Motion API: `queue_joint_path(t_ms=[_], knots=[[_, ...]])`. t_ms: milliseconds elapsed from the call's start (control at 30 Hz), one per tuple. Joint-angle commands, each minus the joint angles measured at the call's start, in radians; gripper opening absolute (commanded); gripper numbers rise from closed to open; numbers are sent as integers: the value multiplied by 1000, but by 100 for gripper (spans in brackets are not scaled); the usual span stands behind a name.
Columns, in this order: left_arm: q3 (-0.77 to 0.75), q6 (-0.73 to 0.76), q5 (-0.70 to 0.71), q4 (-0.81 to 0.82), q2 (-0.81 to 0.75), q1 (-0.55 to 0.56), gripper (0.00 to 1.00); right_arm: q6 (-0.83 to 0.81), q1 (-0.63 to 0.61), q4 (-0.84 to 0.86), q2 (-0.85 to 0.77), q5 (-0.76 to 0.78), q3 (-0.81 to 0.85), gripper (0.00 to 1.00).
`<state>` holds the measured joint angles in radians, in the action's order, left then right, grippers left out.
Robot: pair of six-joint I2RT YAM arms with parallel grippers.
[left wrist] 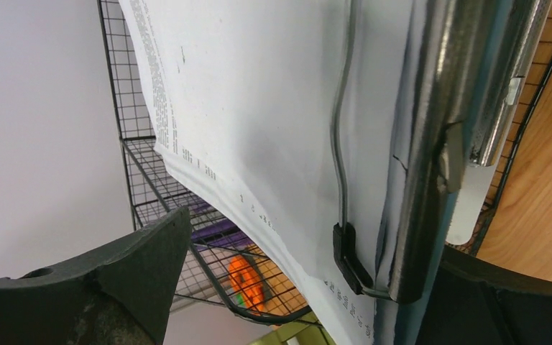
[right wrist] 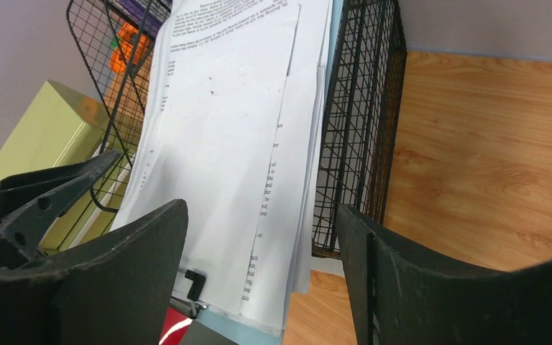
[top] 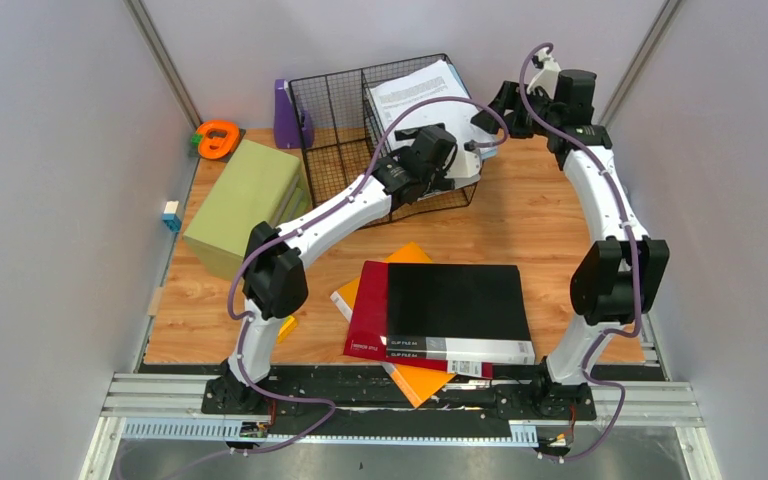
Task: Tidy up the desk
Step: Place the folder in the storage box.
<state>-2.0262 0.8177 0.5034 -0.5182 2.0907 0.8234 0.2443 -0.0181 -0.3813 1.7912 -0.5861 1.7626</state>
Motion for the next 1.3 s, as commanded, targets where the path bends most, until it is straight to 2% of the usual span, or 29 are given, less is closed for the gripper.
queue_joint_path(t_ms=[0, 167, 733, 967, 1267], knots=[[-59, 115, 22, 9, 12, -6, 99, -8, 3, -1, 27, -18, 51, 77], [-115, 126, 20, -26, 45, -14, 99, -11, 3, -13, 44, -22, 77, 77], [-138, 236, 18, -14, 84, -44, 100, -20, 4, -31, 72, -41, 97, 77], [-172, 270, 6, -13, 87, -60, 100, -35, 7, -40, 74, -48, 118, 82], [-166, 220, -19, -62, 89, -66, 100, -53, 7, -73, 122, -74, 167, 85]])
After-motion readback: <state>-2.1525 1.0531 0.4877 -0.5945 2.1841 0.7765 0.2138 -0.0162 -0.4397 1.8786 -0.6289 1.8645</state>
